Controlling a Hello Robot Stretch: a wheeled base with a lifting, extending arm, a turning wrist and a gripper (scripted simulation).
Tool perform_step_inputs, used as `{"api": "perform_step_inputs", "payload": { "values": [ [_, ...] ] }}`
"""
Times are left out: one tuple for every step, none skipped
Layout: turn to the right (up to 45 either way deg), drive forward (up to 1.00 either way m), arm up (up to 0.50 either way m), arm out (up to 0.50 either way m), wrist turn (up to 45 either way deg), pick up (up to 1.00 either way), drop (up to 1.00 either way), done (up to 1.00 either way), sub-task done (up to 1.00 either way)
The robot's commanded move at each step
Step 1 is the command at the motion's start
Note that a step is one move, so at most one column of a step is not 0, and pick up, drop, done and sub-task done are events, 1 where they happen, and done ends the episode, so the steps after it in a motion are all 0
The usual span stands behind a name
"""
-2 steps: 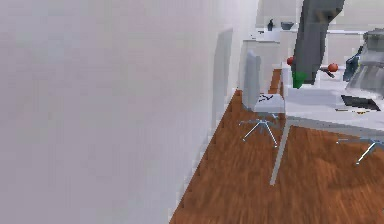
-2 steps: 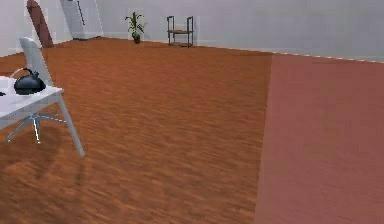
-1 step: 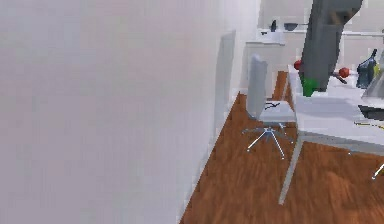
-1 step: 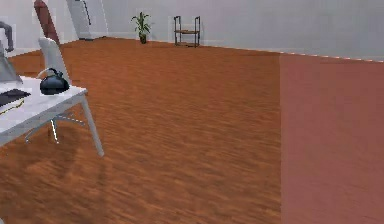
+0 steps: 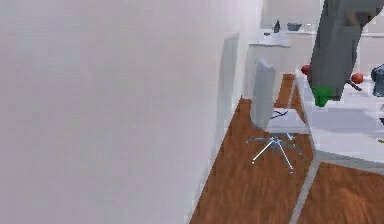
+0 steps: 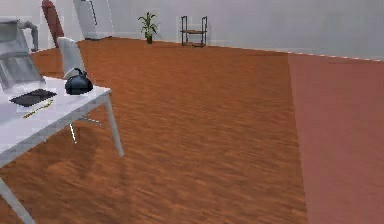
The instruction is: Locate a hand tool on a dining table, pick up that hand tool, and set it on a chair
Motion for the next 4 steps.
{"api": "perform_step_inputs", "payload": {
  "values": [
    [45.0,0.00,0.00,0.00,0.0,0.00,0.00,0.00,0.00],
    [45.0,0.00,0.00,0.00,0.0,0.00,0.00,0.00,0.00],
    [18.0,0.00,0.00,0.00,0.0,0.00,0.00,0.00,0.00],
    [0.0,0.20,0.00,0.00,0.0,0.00,0.00,0.00,0.00]
  ]
}}
